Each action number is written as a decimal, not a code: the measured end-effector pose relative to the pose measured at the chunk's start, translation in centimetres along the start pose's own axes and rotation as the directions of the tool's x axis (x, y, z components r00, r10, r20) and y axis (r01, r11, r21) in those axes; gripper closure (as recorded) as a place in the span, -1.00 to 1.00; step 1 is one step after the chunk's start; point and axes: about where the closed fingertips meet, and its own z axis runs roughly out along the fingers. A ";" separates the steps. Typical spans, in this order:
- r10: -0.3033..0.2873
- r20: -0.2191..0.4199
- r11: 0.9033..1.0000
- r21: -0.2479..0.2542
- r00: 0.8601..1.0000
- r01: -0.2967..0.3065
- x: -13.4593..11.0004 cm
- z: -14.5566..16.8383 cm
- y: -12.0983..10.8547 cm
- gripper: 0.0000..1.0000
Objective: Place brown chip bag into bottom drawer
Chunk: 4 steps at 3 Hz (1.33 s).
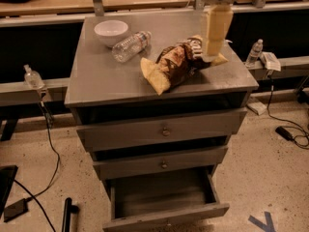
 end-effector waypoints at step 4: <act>-0.210 0.198 0.953 -0.176 0.957 0.246 -6.7 19.1 -3.9 -1.00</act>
Offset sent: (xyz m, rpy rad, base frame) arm 0.1166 0.1215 -0.1583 -0.0131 0.2309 0.3872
